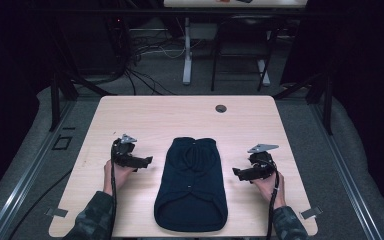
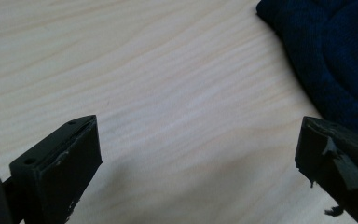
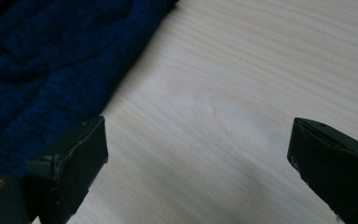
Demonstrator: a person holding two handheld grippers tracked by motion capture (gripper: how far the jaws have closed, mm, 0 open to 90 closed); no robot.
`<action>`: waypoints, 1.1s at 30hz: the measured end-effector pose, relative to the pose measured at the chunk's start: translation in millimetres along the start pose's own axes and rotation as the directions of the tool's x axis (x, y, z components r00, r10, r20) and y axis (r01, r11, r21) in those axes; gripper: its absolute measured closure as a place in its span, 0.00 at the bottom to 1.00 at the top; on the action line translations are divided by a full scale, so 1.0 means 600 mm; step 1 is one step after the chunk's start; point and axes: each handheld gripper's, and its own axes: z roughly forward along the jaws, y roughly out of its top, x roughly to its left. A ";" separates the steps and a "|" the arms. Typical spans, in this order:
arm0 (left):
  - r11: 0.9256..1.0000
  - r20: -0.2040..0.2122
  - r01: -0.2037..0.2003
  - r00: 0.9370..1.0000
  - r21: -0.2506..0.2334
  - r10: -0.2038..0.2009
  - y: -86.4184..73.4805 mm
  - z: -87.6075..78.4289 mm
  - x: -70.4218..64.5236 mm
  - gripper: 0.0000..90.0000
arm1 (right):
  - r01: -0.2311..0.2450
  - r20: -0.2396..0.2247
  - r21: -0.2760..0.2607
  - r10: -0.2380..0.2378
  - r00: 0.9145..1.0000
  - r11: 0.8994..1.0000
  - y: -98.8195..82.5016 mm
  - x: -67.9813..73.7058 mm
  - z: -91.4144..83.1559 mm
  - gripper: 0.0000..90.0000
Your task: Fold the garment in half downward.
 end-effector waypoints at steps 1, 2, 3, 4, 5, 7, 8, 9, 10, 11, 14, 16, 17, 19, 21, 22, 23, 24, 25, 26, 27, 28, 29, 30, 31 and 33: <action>1.000 0.000 0.000 1.000 0.000 0.000 0.000 0.000 0.000 0.00 | -0.003 -0.005 0.000 0.003 1.000 1.000 0.004 0.001 0.001 0.05; 1.000 0.006 0.001 1.000 0.004 -0.001 0.007 0.002 -0.002 0.00 | -0.003 -0.005 0.000 0.003 1.000 1.000 0.004 0.001 0.001 0.05; 1.000 0.004 -0.006 1.000 0.005 0.006 0.013 0.003 -0.003 0.00 | 0.002 -0.013 0.008 -0.002 1.000 1.000 0.011 0.001 0.001 0.05; 1.000 0.012 -0.014 1.000 0.008 0.013 0.025 0.006 -0.006 0.00 | 0.000 -0.020 -0.006 -0.001 1.000 1.000 0.022 0.004 0.003 0.06; 1.000 0.012 -0.014 1.000 0.008 0.013 0.025 0.006 -0.006 0.00 | 0.000 -0.020 -0.006 -0.001 1.000 1.000 0.022 0.004 0.003 0.06; 1.000 0.013 -0.020 1.000 0.006 0.019 0.039 0.008 -0.010 0.01 | 0.008 -0.036 -0.001 -0.008 0.999 1.000 0.035 0.005 0.006 0.06; 1.000 0.017 -0.020 1.000 0.007 0.020 0.045 0.011 -0.012 0.01 | -0.001 -0.041 -0.008 0.001 0.999 1.000 0.041 0.006 0.008 0.06; 1.000 0.019 -0.017 1.000 -0.001 0.017 0.050 0.013 -0.014 0.01 | 0.008 -0.043 -0.003 -0.008 0.999 1.000 0.047 0.007 0.009 0.06; 1.000 0.022 -0.017 1.000 0.000 0.017 0.056 0.015 -0.017 0.01 | 0.003 -0.046 -0.002 -0.003 0.999 1.000 0.052 0.008 0.012 0.06; 1.000 0.023 -0.025 0.999 0.006 0.025 0.063 0.019 -0.020 0.01 | 0.003 -0.055 -0.003 -0.003 0.999 1.000 0.058 0.009 0.015 0.07; 0.999 0.040 -0.034 0.999 0.011 0.034 0.078 0.026 -0.029 0.01 | 0.000 -0.070 0.002 0.000 0.998 1.000 0.074 0.013 0.025 0.08; 0.999 0.040 -0.043 0.998 0.011 0.043 0.087 0.032 -0.037 0.01 | -0.009 -0.087 0.003 0.010 0.996 1.000 0.087 0.014 0.036 0.09; 0.999 0.043 -0.050 0.998 0.014 0.049 0.094 0.038 -0.042 0.01 | -0.009 -0.087 0.003 0.010 0.996 1.000 0.087 0.014 0.036 0.09; 0.997 0.042 -0.070 0.997 0.027 0.069 0.104 0.046 -0.049 0.02 | -0.013 -0.102 0.013 0.014 0.995 1.000 0.098 0.015 0.046 0.11; 0.997 0.051 -0.069 0.996 0.036 0.067 0.113 0.058 -0.054 0.02 | -0.020 -0.114 0.014 0.021 0.993 1.000 0.107 0.014 0.054 0.14; 0.997 0.050 -0.068 0.997 0.037 0.066 0.117 0.064 -0.057 0.02 | -0.026 -0.111 0.003 0.026 0.994 1.000 0.112 0.014 0.059 0.16; 0.996 0.048 -0.072 0.996 0.043 0.070 0.121 0.071 -0.059 0.03 | -0.024 -0.110 0.012 0.026 0.994 1.000 0.118 0.015 0.064 0.16; 0.996 0.053 -0.069 0.996 0.050 0.066 0.125 0.078 -0.062 0.03 | -0.033 -0.119 0.017 0.034 0.992 0.999 0.123 0.014 0.071 0.17; 0.996 0.056 -0.063 0.997 0.056 0.060 0.129 0.085 -0.064 0.03 | -0.043 -0.125 0.020 0.045 0.991 0.999 0.130 0.014 0.077 0.19; 0.997 0.056 -0.056 0.997 0.056 0.052 0.133 0.091 -0.067 0.04 | -0.039 -0.117 0.018 0.041 0.992 0.999 0.135 0.015 0.084 0.21; 0.997 0.054 -0.055 0.997 0.057 0.052 0.137 0.098 -0.069 0.05 | -0.041 -0.110 0.019 0.043 0.993 0.999 0.140 0.016 0.091 0.23; 0.997 0.057 -0.053 0.997 0.061 0.049 0.141 0.104 -0.072 0.06 | -0.053 -0.104 0.046 0.057 0.993 0.998 0.150 0.018 0.107 0.31; 0.997 0.063 -0.039 0.997 0.066 0.035 0.143 0.111 -0.074 0.06 | -0.053 -0.104 0.046 0.057 0.993 0.998 0.150 0.018 0.107 0.31; 0.997 0.064 -0.036 0.997 0.072 0.031 0.145 0.117 -0.076 0.08 | -0.056 -0.102 0.045 0.060 0.993 0.997 0.153 0.018 0.115 0.37; 0.996 0.056 -0.031 0.998 0.080 0.026 0.146 0.125 -0.079 0.14 | -0.051 -0.094 0.060 0.057 0.994 0.997 0.157 0.019 0.123 0.38; 0.993 0.050 -0.038 0.998 0.111 0.033 0.147 0.145 -0.088 0.17 | -0.070 -0.078 0.093 0.077 0.994 0.993 0.166 0.019 0.146 0.46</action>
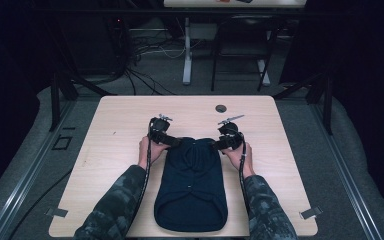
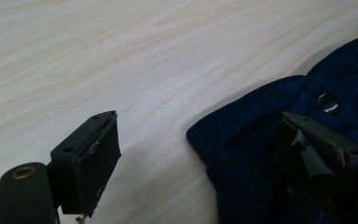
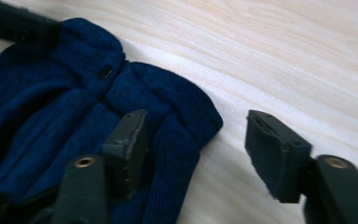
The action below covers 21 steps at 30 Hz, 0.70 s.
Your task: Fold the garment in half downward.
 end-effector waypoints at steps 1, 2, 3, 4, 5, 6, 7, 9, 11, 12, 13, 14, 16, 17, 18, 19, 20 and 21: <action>1.000 -0.004 -0.003 1.000 0.007 0.003 0.001 0.006 -0.002 0.17 | -0.003 0.002 0.001 0.003 1.000 1.000 0.002 0.000 0.006 0.48; 1.000 -0.004 -0.003 1.000 0.007 0.003 0.001 0.006 -0.002 0.18 | -0.003 0.002 0.001 0.003 1.000 1.000 0.002 0.000 0.006 0.48; 1.000 0.008 -0.002 1.000 0.018 0.002 0.000 0.016 -0.004 0.20 | 0.007 0.004 0.016 -0.008 1.000 1.000 0.002 0.002 0.020 0.53; 1.000 0.008 -0.002 1.000 0.018 0.002 0.000 0.016 -0.004 0.23 | 0.007 0.004 0.016 -0.008 1.000 1.000 0.002 0.002 0.020 0.53; 1.000 0.011 -0.003 1.000 0.019 0.003 0.000 0.018 -0.006 0.23 | 0.000 -0.005 0.036 0.000 1.000 0.999 -0.001 0.002 0.028 0.57; 1.000 0.014 -0.002 1.000 0.018 0.002 0.000 0.018 -0.006 0.24 | 0.000 -0.007 0.040 0.000 1.000 0.999 -0.001 0.000 0.028 0.59; 1.000 0.014 -0.002 1.000 0.018 0.002 0.000 0.018 -0.006 0.27 | 0.000 -0.007 0.040 0.000 1.000 0.999 -0.001 0.000 0.028 0.59; 1.000 0.010 -0.015 1.000 0.009 0.015 -0.003 0.017 -0.010 0.29 | -0.020 -0.013 0.027 0.020 1.000 0.999 -0.004 0.000 0.029 0.62; 0.999 0.007 -0.045 0.999 -0.003 0.045 -0.006 0.017 -0.016 0.35 | -0.016 -0.024 0.031 0.017 1.000 0.999 -0.006 0.002 0.028 0.70; 0.999 0.007 -0.045 0.999 -0.003 0.045 -0.006 0.017 -0.016 0.37 | -0.011 -0.026 0.036 0.012 1.000 0.999 -0.006 0.003 0.028 0.72; 0.999 0.010 -0.047 0.999 -0.002 0.048 -0.005 0.016 -0.018 0.37 | -0.011 -0.026 0.036 0.012 1.000 0.999 -0.006 0.003 0.028 0.72; 0.999 0.016 -0.053 0.998 -0.003 0.053 -0.005 0.016 -0.019 0.41 | -0.015 -0.028 0.035 0.016 0.999 0.999 -0.007 0.004 0.028 0.74; 0.998 0.023 -0.060 0.998 0.000 0.060 -0.005 0.014 -0.023 0.50 | -0.018 -0.037 0.039 0.020 0.999 0.999 -0.007 0.004 0.028 0.78; 0.998 0.027 -0.062 0.998 0.001 0.062 -0.005 0.014 -0.024 0.52 | -0.021 -0.040 0.040 0.023 0.999 0.999 -0.007 0.005 0.028 0.79; 0.998 0.033 -0.065 0.997 0.002 0.065 -0.005 0.013 -0.025 0.59 | -0.025 -0.042 0.040 0.027 0.999 0.999 -0.008 0.006 0.028 0.81; 0.998 0.038 -0.063 0.997 0.000 0.063 -0.005 0.013 -0.026 0.62 | -0.024 -0.039 0.034 0.026 0.999 0.999 -0.009 0.008 0.028 0.82; 0.998 0.043 -0.061 0.997 -0.001 0.061 -0.005 0.013 -0.027 0.62 | -0.024 -0.039 0.034 0.026 0.999 0.999 -0.009 0.008 0.028 0.82; 0.998 0.051 -0.061 0.997 0.000 0.061 -0.005 0.012 -0.027 0.65 | -0.021 -0.035 0.037 0.022 0.999 0.999 -0.009 0.009 0.028 0.83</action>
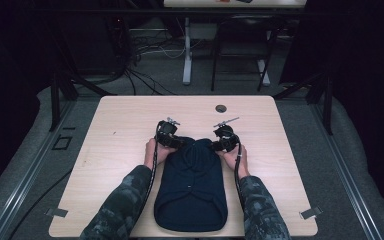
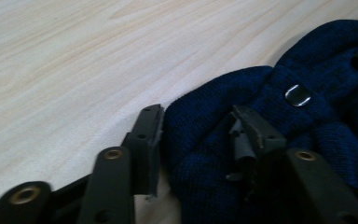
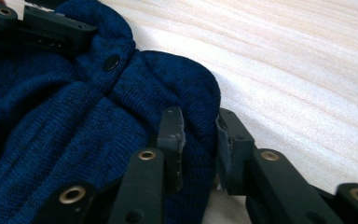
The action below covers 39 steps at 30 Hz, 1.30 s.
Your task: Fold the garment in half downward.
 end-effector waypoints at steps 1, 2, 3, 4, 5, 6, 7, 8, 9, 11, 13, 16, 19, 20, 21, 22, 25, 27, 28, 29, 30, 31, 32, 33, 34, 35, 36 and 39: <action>1.000 0.009 0.001 1.000 0.000 -0.001 0.000 0.000 0.000 0.69 | 0.008 0.005 0.001 -0.008 1.000 1.000 0.000 0.002 0.000 0.84; 1.000 0.016 0.001 1.000 0.000 -0.001 0.000 0.000 0.000 0.71 | 0.018 0.019 -0.006 -0.018 1.000 1.000 0.000 0.006 0.000 0.84; 1.000 0.029 0.006 1.000 -0.001 -0.006 0.000 0.000 0.001 0.74 | 0.038 0.030 -0.006 -0.038 0.999 0.999 0.000 0.009 -0.001 0.85; 1.000 0.034 0.009 0.999 -0.004 -0.009 -0.001 -0.001 0.002 0.78 | 0.052 0.039 -0.010 -0.051 0.998 0.999 -0.001 0.011 -0.002 0.85; 1.000 0.042 0.011 0.999 -0.005 -0.011 -0.001 -0.001 0.003 0.79 | 0.054 0.040 -0.012 -0.054 0.998 0.998 -0.001 0.012 -0.003 0.85; 1.000 0.043 0.001 0.999 -0.004 -0.001 0.000 -0.003 0.004 0.79 | 0.054 0.040 -0.012 -0.054 0.998 0.998 -0.001 0.012 -0.003 0.85; 1.000 0.048 -0.002 0.999 -0.006 0.002 0.000 -0.004 0.005 0.80 | 0.057 0.036 -0.026 -0.056 0.998 0.998 -0.002 0.011 -0.005 0.86; 1.000 0.049 -0.010 0.999 -0.006 0.010 0.001 -0.006 0.005 0.80 | 0.066 0.031 -0.026 -0.065 0.997 0.998 -0.001 0.010 -0.008 0.86; 1.000 0.049 -0.012 0.999 -0.011 0.013 0.001 -0.008 0.004 0.80 | 0.066 0.031 -0.026 -0.065 0.997 0.998 -0.001 0.010 -0.008 0.86; 1.000 0.059 -0.017 0.998 -0.020 0.018 0.002 -0.014 0.005 0.81 | 0.066 0.027 -0.054 -0.065 0.998 0.996 -0.003 0.011 -0.014 0.86; 0.999 0.076 -0.017 0.997 -0.045 0.020 0.004 -0.028 0.005 0.81 | 0.073 0.020 -0.086 -0.071 0.997 0.994 -0.004 0.014 -0.028 0.86; 0.998 0.083 -0.025 0.996 -0.065 0.031 0.007 -0.040 0.003 0.81 | 0.089 0.019 -0.110 -0.088 0.996 0.990 -0.004 0.018 -0.040 0.86; 0.995 0.090 -0.039 0.995 -0.097 0.048 0.011 -0.059 0.000 0.80 | 0.127 0.033 -0.153 -0.124 0.992 0.980 -0.001 0.032 -0.068 0.86; 0.993 0.094 -0.039 0.994 -0.108 0.050 0.012 -0.065 -0.001 0.80 | 0.136 0.036 -0.158 -0.132 0.991 0.978 0.000 0.035 -0.074 0.86; 0.992 0.097 -0.044 0.994 -0.116 0.055 0.013 -0.070 -0.002 0.80 | 0.136 0.036 -0.158 -0.132 0.991 0.978 0.000 0.035 -0.074 0.86; 0.992 0.103 -0.047 0.993 -0.120 0.060 0.014 -0.076 -0.002 0.80 | 0.152 0.042 -0.167 -0.147 0.988 0.974 0.000 0.038 -0.079 0.86; 0.989 0.119 -0.043 0.991 -0.139 0.060 0.016 -0.089 -0.002 0.80 | 0.176 0.047 -0.186 -0.170 0.984 0.967 0.001 0.045 -0.094 0.86; 0.989 0.127 -0.048 0.990 -0.144 0.066 0.018 -0.097 -0.002 0.80 | 0.192 0.050 -0.193 -0.186 0.981 0.962 0.002 0.048 -0.102 0.86; 0.988 0.132 -0.045 0.989 -0.147 0.064 0.019 -0.100 -0.003 0.80 | 0.192 0.053 -0.201 -0.185 0.981 0.960 0.001 0.051 -0.106 0.86; 0.988 0.136 -0.044 0.989 -0.146 0.064 0.020 -0.103 -0.003 0.80 | 0.200 0.053 -0.203 -0.194 0.980 0.958 0.002 0.052 -0.109 0.86; 0.987 0.137 -0.050 0.988 -0.150 0.070 0.020 -0.105 -0.003 0.80 | 0.203 0.053 -0.215 -0.196 0.979 0.955 0.002 0.055 -0.115 0.86; 0.987 0.139 -0.046 0.988 -0.156 0.068 0.021 -0.108 -0.004 0.80 | 0.203 0.053 -0.215 -0.196 0.979 0.955 0.002 0.055 -0.115 0.86; 0.986 0.141 -0.046 0.988 -0.160 0.069 0.021 -0.111 -0.005 0.80 | 0.207 0.053 -0.215 -0.200 0.978 0.954 0.003 0.056 -0.118 0.86; 0.986 0.142 -0.049 0.987 -0.162 0.072 0.022 -0.114 -0.006 0.80 | 0.214 0.057 -0.220 -0.206 0.977 0.952 0.003 0.057 -0.122 0.86; 0.984 0.140 -0.051 0.987 -0.169 0.075 0.023 -0.118 -0.007 0.80 | 0.220 0.059 -0.220 -0.212 0.976 0.951 0.005 0.058 -0.126 0.86; 0.983 0.140 -0.055 0.987 -0.174 0.080 0.025 -0.122 -0.008 0.80 | 0.218 0.058 -0.226 -0.210 0.976 0.949 0.005 0.060 -0.129 0.86; 0.982 0.135 -0.064 0.987 -0.179 0.089 0.026 -0.126 -0.009 0.80 | 0.222 0.061 -0.230 -0.214 0.975 0.947 0.006 0.060 -0.133 0.86; 0.978 0.129 -0.077 0.986 -0.194 0.103 0.029 -0.136 -0.014 0.80 | 0.230 0.063 -0.243 -0.221 0.973 0.942 0.007 0.062 -0.143 0.86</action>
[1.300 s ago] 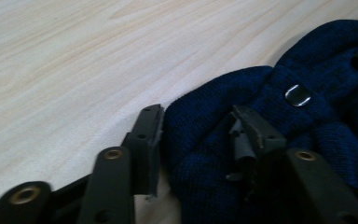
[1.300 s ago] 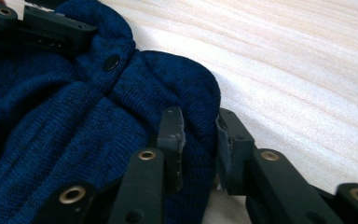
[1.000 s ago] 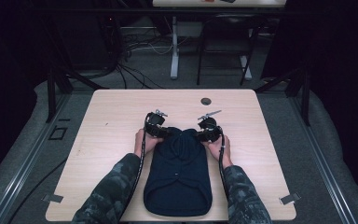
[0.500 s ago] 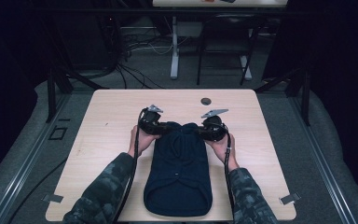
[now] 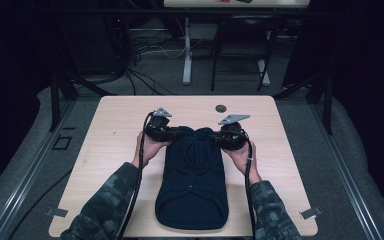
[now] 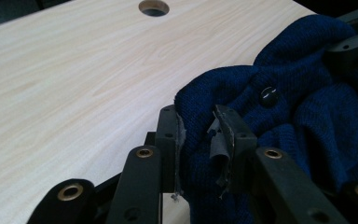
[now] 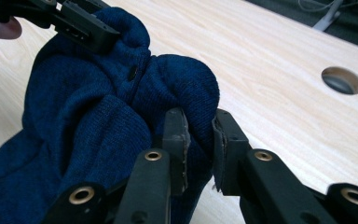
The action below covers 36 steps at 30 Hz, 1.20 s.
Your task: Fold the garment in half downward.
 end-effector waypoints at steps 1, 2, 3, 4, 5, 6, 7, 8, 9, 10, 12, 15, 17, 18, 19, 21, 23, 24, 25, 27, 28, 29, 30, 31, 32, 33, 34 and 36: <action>1.000 0.003 -0.002 1.000 -0.003 0.002 0.002 -0.003 -0.001 0.80 | 0.004 -0.002 0.000 -0.004 1.000 1.000 0.002 0.000 -0.002 0.86; 1.000 0.003 -0.002 1.000 -0.008 0.002 0.003 -0.005 -0.002 0.80 | 0.008 -0.002 -0.004 -0.008 1.000 1.000 0.003 0.000 -0.005 0.86; 1.000 0.005 -0.007 1.000 -0.007 0.007 0.005 -0.008 -0.002 0.80 | 0.008 0.002 -0.010 -0.008 1.000 1.000 0.004 0.001 -0.007 0.86; 1.000 0.002 -0.011 1.000 -0.011 0.011 0.007 -0.010 -0.003 0.80 | 0.009 0.001 -0.012 -0.009 1.000 1.000 0.006 0.001 -0.009 0.86; 1.000 0.002 -0.011 1.000 -0.017 0.011 0.008 -0.013 -0.004 0.80 | 0.012 0.000 -0.012 -0.012 1.000 1.000 0.008 0.001 -0.012 0.86; 1.000 0.002 -0.016 1.000 -0.021 0.016 0.010 -0.015 -0.005 0.80 | 0.017 0.007 -0.022 -0.017 1.000 1.000 0.009 0.003 -0.014 0.86; 1.000 -0.001 -0.016 1.000 -0.025 0.016 0.012 -0.017 -0.006 0.80 | 0.023 0.012 -0.027 -0.023 1.000 0.999 0.010 0.005 -0.016 0.86; 0.999 0.000 -0.022 1.000 -0.026 0.022 0.013 -0.019 -0.007 0.80 | 0.027 0.014 -0.028 -0.027 1.000 0.999 0.011 0.006 -0.019 0.86; 0.999 0.000 -0.024 1.000 -0.028 0.024 0.015 -0.021 -0.008 0.80 | 0.035 0.018 -0.035 -0.034 0.999 0.999 0.012 0.007 -0.021 0.86; 0.999 0.000 -0.025 1.000 -0.033 0.025 0.016 -0.022 -0.009 0.80 | 0.037 0.021 -0.034 -0.036 0.999 0.999 0.012 0.008 -0.023 0.86; 0.999 -0.001 -0.033 0.999 -0.038 0.033 0.019 -0.026 -0.011 0.80 | 0.041 0.026 -0.045 -0.040 0.999 0.998 0.013 0.008 -0.027 0.86; 0.998 -0.009 -0.050 0.999 -0.045 0.050 0.024 -0.030 -0.015 0.80 | 0.044 0.029 -0.057 -0.042 0.999 0.997 0.016 0.008 -0.033 0.86; 0.998 0.001 -0.052 0.999 -0.031 0.052 0.028 -0.033 -0.019 0.80 | 0.062 0.030 -0.071 -0.060 0.998 0.996 0.018 0.010 -0.039 0.85; 0.998 0.005 -0.058 0.998 -0.021 0.058 0.030 -0.033 -0.019 0.80 | 0.062 0.030 -0.071 -0.060 0.998 0.996 0.018 0.010 -0.039 0.85; 0.998 0.008 -0.060 0.998 -0.008 0.060 0.031 -0.034 -0.020 0.79 | 0.066 0.031 -0.074 -0.064 0.997 0.995 0.019 0.012 -0.041 0.85; 0.997 0.009 -0.071 0.997 -0.001 0.071 0.032 -0.036 -0.021 0.79 | 0.076 0.035 -0.071 -0.074 0.997 0.995 0.019 0.015 -0.043 0.85; 0.997 0.015 -0.070 0.997 -0.006 0.071 0.033 -0.039 -0.021 0.80 | 0.091 0.045 -0.076 -0.088 0.995 0.993 0.020 0.018 -0.045 0.85; 0.997 0.013 -0.072 0.997 -0.015 0.073 0.033 -0.041 -0.021 0.80 | 0.091 0.045 -0.076 -0.088 0.995 0.993 0.020 0.018 -0.045 0.85; 0.997 0.016 -0.071 0.997 -0.021 0.071 0.034 -0.043 -0.021 0.80 | 0.093 0.047 -0.078 -0.090 0.995 0.993 0.020 0.018 -0.047 0.85; 0.996 0.018 -0.076 0.997 -0.039 0.077 0.035 -0.048 -0.023 0.81 | 0.095 0.047 -0.085 -0.091 0.995 0.992 0.021 0.019 -0.048 0.85; 0.996 0.021 -0.080 0.996 -0.044 0.081 0.035 -0.050 -0.023 0.81 | 0.092 0.042 -0.089 -0.088 0.995 0.992 0.020 0.019 -0.049 0.85; 0.995 0.018 -0.089 0.996 -0.043 0.090 0.036 -0.052 -0.025 0.81 | 0.091 0.035 -0.089 -0.089 0.995 0.992 0.020 0.018 -0.050 0.84; 0.995 0.019 -0.094 0.995 -0.043 0.095 0.037 -0.053 -0.026 0.81 | 0.090 0.029 -0.095 -0.088 0.996 0.991 0.018 0.018 -0.051 0.84; 0.994 0.020 -0.099 0.995 -0.041 0.100 0.037 -0.054 -0.028 0.81 | 0.089 0.025 -0.093 -0.087 0.996 0.992 0.017 0.018 -0.052 0.84; 0.994 0.019 -0.107 0.994 -0.039 0.107 0.038 -0.055 -0.030 0.81 | 0.076 0.015 -0.097 -0.075 0.997 0.992 0.014 0.017 -0.054 0.84; 0.993 0.018 -0.111 0.994 -0.043 0.112 0.038 -0.055 -0.032 0.81 | 0.076 0.015 -0.097 -0.075 0.997 0.992 0.014 0.017 -0.054 0.84; 0.992 0.020 -0.117 0.993 -0.041 0.118 0.039 -0.056 -0.034 0.81 | 0.074 0.009 -0.094 -0.074 0.997 0.993 0.013 0.016 -0.055 0.83; 0.991 0.020 -0.125 0.992 -0.042 0.126 0.040 -0.057 -0.038 0.81 | 0.066 0.000 -0.088 -0.067 0.998 0.994 0.011 0.014 -0.057 0.83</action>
